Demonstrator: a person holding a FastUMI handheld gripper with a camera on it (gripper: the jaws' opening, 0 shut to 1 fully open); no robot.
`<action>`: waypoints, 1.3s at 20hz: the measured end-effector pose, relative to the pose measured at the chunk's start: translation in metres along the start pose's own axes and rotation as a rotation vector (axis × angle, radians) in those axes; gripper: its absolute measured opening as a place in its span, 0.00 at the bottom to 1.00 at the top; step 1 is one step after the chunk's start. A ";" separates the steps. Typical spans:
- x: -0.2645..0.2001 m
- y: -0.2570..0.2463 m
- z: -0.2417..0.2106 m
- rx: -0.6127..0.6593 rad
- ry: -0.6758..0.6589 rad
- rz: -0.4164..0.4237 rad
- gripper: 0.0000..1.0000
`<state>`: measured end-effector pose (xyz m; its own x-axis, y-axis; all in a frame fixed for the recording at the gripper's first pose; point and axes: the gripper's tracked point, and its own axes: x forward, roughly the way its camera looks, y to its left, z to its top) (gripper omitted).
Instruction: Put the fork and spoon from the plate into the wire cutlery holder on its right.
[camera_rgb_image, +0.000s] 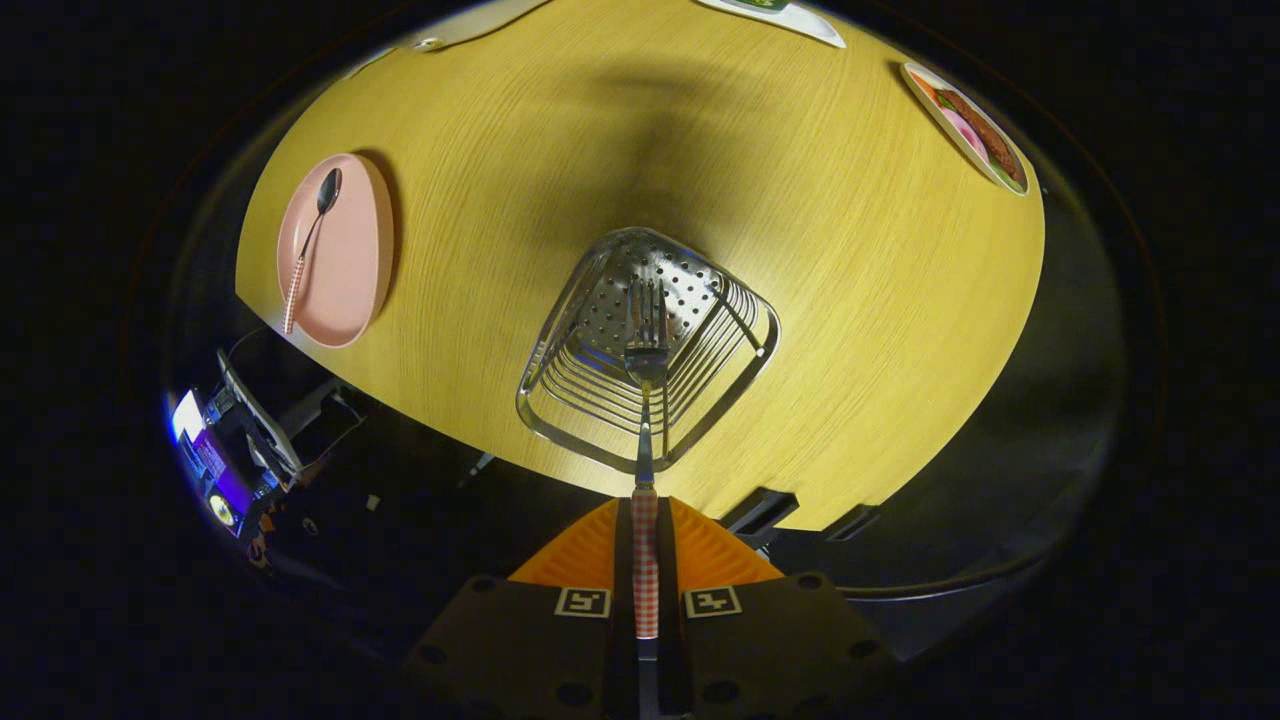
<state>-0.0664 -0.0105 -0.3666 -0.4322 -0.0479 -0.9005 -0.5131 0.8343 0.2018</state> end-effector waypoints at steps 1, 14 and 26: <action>0.002 0.000 0.005 -0.002 0.005 -0.005 0.12; -0.010 -0.004 0.015 0.012 -0.092 0.022 0.29; -0.110 0.088 0.036 0.062 -0.535 0.278 0.32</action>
<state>-0.0373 0.0880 -0.2637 -0.1026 0.4460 -0.8892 -0.3834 0.8071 0.4490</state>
